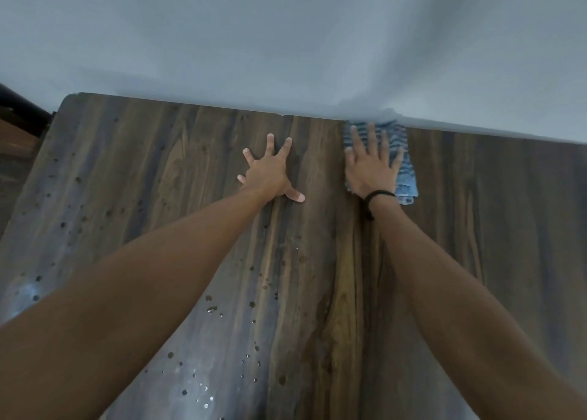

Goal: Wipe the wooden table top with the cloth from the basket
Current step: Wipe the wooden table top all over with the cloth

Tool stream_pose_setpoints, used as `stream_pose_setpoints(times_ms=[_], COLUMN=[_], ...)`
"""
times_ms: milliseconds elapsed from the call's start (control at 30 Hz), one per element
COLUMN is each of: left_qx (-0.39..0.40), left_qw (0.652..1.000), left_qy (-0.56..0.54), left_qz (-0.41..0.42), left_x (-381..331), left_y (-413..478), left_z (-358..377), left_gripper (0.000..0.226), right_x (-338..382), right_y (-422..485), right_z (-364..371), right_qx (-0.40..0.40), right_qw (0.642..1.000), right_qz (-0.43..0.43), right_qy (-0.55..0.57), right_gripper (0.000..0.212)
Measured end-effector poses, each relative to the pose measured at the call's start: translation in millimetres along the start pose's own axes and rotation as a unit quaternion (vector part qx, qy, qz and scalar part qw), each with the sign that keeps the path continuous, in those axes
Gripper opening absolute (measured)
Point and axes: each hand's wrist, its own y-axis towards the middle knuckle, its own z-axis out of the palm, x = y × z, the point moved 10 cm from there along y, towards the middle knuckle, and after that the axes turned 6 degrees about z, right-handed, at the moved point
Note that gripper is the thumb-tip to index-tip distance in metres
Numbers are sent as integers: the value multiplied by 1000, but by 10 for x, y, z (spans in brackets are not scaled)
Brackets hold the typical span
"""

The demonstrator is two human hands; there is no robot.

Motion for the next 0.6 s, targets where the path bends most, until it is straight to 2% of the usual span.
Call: stream_pose_setpoints(times_ms=[67, 100, 133, 233, 267, 400, 433, 533, 567, 600], left_qx=[1, 1, 0, -1, -2, -3, -3, 1, 2, 2], left_qw=[1000, 1000, 1000, 1000, 1000, 1000, 1000, 1000, 1000, 1000], left_qy=[-3, -3, -3, -5, -4, -2, -1, -4, -4, -4], left_qz=[0, 1, 0, 1, 3, 5, 3, 3, 6, 8], left_x=[-6, -12, -12, -3, -3, -2, -1, -4, -6, -11], left_y=[2, 3, 4, 3, 4, 6, 3, 3, 10, 13], left_z=[4, 4, 5, 2, 2, -4, -4, 6, 8, 7], left_gripper=[138, 138, 137, 137, 137, 138, 138, 137, 137, 137], right_x=[180, 149, 89, -41, 45, 227, 101, -327, -287, -161], right_y=[-148, -148, -74, 130, 99, -197, -132, 92, 74, 27], right_z=[100, 82, 33, -86, -56, 82, 27, -145, -134, -91], right_qx=[9, 14, 14, -1, 1, 18, 17, -16, -24, -22], right_qw=[995, 993, 995, 1000, 1000, 988, 990, 998, 997, 999], right_qz=[-91, -109, -97, 14, 16, -142, -132, 47, 64, 34], right_qy=[-34, -33, -21, 27, 25, -51, -43, 29, 27, 6], right_gripper=[52, 52, 51, 52, 53, 52, 52, 54, 54, 54])
